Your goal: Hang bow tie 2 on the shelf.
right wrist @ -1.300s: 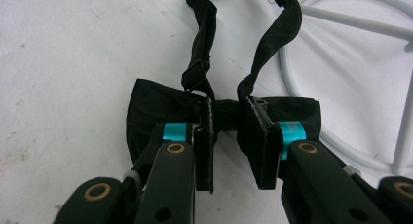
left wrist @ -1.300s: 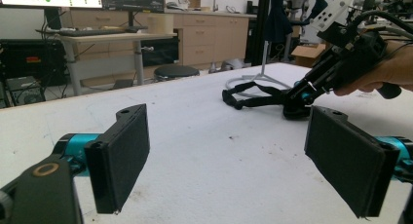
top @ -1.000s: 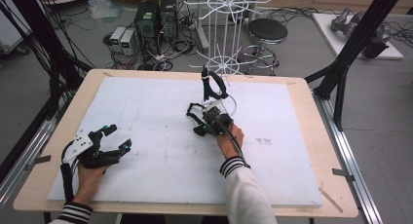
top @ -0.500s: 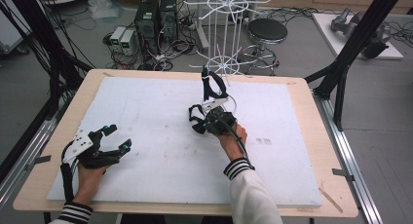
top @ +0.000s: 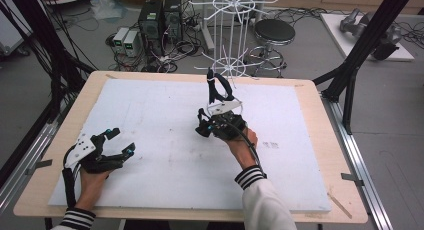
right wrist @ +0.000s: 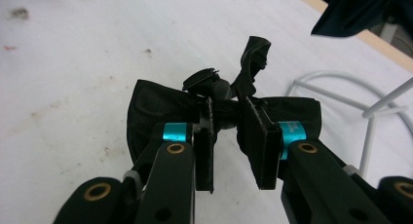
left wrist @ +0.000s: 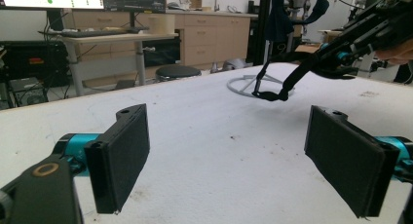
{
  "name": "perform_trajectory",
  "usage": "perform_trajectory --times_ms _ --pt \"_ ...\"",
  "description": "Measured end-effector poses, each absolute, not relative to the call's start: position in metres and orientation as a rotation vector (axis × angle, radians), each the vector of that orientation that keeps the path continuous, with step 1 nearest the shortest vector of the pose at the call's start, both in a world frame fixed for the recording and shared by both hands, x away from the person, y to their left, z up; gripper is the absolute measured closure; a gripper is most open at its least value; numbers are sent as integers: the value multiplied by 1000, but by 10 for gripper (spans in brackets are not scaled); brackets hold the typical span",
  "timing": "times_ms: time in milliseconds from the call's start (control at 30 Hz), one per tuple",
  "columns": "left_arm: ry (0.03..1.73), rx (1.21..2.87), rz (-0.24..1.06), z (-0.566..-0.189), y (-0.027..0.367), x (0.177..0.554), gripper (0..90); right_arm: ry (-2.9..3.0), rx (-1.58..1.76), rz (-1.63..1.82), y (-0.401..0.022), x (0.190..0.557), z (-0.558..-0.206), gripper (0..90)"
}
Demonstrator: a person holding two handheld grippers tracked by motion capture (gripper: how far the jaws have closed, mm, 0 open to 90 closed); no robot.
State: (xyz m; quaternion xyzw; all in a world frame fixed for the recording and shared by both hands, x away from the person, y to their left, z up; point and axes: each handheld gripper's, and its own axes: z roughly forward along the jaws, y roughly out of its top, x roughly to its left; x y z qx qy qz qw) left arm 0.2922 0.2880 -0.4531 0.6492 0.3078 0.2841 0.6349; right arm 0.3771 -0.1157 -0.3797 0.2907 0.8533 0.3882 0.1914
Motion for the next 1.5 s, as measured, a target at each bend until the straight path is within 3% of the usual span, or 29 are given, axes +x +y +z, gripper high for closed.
perform_trajectory --times_ms 900,1500 --pt "704 1483 655 -453 288 292 170 2248 741 1366 -144 345 -343 754" --pt "708 1478 663 -453 287 291 170 2119 750 1512 -175 328 -338 754"
